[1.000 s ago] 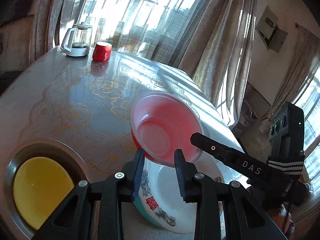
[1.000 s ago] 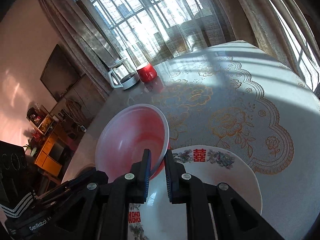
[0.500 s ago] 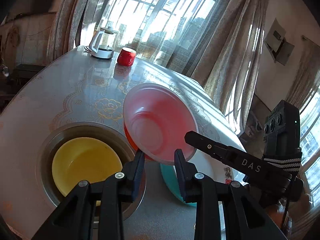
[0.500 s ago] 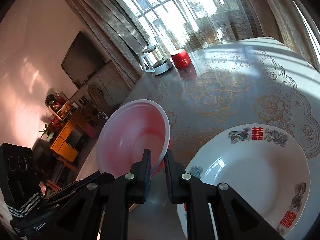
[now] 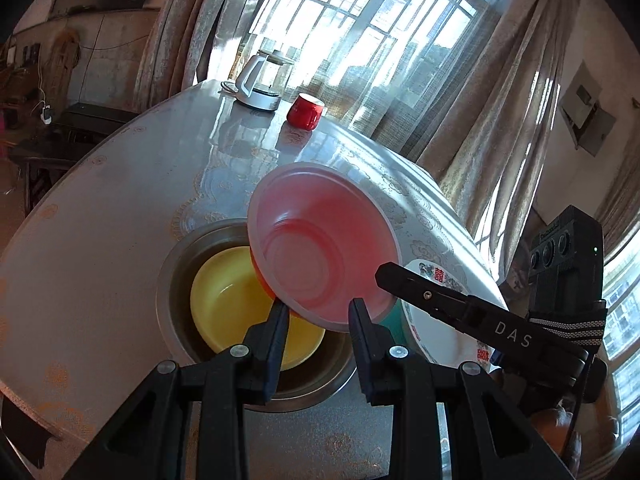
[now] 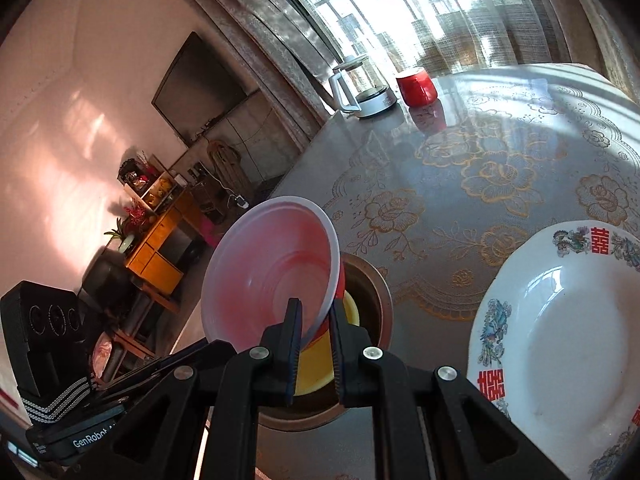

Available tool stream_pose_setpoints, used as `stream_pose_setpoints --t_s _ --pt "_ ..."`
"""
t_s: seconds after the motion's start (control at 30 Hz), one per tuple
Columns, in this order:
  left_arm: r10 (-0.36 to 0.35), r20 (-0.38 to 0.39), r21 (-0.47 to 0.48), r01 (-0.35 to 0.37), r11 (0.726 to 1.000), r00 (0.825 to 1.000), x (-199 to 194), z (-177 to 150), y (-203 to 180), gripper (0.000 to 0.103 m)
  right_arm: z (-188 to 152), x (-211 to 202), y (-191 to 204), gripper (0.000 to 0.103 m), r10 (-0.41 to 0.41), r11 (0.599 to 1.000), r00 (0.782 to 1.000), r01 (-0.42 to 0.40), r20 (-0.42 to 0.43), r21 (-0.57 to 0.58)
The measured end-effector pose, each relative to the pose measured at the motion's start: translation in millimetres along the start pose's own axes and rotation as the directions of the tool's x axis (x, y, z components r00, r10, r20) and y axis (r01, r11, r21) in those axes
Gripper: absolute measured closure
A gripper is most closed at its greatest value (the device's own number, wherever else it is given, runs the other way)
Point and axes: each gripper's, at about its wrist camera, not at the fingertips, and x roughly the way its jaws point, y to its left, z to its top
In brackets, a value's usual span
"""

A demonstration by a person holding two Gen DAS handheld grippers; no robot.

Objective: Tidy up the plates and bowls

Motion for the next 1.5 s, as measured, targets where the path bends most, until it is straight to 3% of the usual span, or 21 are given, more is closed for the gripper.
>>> stream_pose_setpoints --t_s 0.8,1.5 --pt "0.079 -0.07 -0.077 -0.085 0.993 0.994 17.8 -21.2 42.2 0.073 -23.5 43.8 5.5 0.087 -0.071 0.997 0.99 0.068 -0.124 -0.028" --pt "0.167 -0.014 -0.011 -0.167 0.986 0.986 15.1 -21.6 38.7 0.073 -29.5 49.1 4.0 0.084 -0.114 0.992 0.984 0.107 -0.134 -0.061"
